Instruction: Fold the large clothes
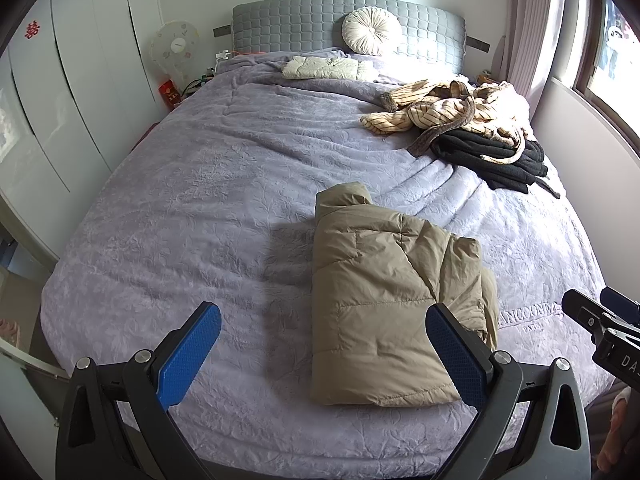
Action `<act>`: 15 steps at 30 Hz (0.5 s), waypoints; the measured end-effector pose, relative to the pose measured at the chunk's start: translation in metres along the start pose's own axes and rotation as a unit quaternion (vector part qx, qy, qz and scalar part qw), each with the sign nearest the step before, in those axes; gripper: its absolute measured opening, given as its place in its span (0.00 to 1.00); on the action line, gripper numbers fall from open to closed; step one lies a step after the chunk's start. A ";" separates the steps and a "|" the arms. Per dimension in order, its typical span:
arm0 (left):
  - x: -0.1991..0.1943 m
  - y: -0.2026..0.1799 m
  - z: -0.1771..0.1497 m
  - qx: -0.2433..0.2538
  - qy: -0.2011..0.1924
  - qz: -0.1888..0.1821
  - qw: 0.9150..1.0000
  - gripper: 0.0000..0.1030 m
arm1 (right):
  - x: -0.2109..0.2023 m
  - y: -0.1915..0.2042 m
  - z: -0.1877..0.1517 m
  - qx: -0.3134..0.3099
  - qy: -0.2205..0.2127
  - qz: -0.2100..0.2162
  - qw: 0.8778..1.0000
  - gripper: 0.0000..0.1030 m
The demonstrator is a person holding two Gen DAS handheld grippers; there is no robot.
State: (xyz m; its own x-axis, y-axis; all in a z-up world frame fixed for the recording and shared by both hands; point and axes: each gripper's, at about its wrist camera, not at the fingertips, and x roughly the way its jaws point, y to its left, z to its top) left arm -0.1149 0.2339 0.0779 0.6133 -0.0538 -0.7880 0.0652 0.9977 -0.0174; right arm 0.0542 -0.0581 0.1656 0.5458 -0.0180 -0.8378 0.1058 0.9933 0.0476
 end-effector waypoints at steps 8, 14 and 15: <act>0.002 0.001 0.000 -0.003 0.001 0.000 1.000 0.99 | 0.000 0.001 0.000 0.000 0.000 0.000 1.000 0.86; 0.006 0.004 -0.001 -0.004 -0.002 -0.001 1.000 0.99 | 0.000 0.001 -0.001 0.000 0.001 0.000 1.000 0.86; 0.007 0.005 -0.002 -0.004 0.001 -0.004 1.000 0.99 | 0.000 0.001 -0.001 0.001 0.001 0.000 1.000 0.86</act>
State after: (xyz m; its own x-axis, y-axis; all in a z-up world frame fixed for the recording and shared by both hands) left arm -0.1118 0.2386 0.0717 0.6118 -0.0613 -0.7886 0.0637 0.9976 -0.0281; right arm 0.0533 -0.0569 0.1653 0.5448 -0.0176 -0.8384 0.1066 0.9931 0.0485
